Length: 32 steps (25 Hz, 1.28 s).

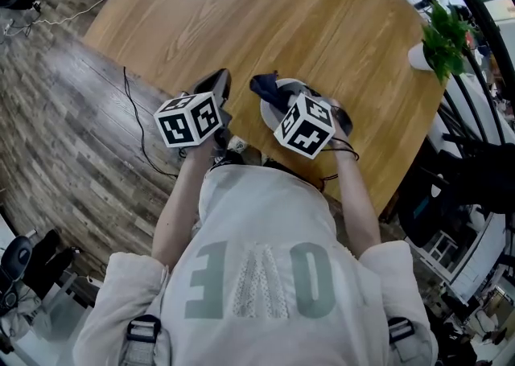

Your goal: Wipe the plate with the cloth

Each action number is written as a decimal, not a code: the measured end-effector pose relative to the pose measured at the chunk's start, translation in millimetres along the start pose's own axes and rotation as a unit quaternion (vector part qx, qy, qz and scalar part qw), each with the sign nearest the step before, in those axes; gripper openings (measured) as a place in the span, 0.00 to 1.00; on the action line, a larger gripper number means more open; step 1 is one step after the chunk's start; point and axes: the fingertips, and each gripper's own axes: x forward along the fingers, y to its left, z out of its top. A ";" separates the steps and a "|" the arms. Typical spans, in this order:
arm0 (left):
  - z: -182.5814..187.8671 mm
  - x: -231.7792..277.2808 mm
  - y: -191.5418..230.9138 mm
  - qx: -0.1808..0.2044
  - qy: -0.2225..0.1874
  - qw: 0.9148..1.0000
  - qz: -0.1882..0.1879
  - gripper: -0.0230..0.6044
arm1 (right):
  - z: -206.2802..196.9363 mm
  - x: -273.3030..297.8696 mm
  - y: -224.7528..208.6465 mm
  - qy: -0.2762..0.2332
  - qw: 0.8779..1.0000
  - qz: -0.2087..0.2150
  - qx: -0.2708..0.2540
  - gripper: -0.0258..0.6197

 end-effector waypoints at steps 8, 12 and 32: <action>63.8 -5.7 -64.4 0.106 -0.065 0.991 -0.048 0.05 | 24.2 -97.1 -55.7 -0.148 0.970 -0.154 0.119 0.13; 94.9 -13.6 -124.7 0.170 -0.113 0.973 -0.103 0.05 | 21.3 -143.3 -63.2 -0.192 0.941 -0.233 0.150 0.13; 31.0 -8.0 -249.6 0.337 -0.097 0.921 -0.170 0.05 | -40.2 -196.5 -40.5 -0.309 0.830 -0.337 0.318 0.13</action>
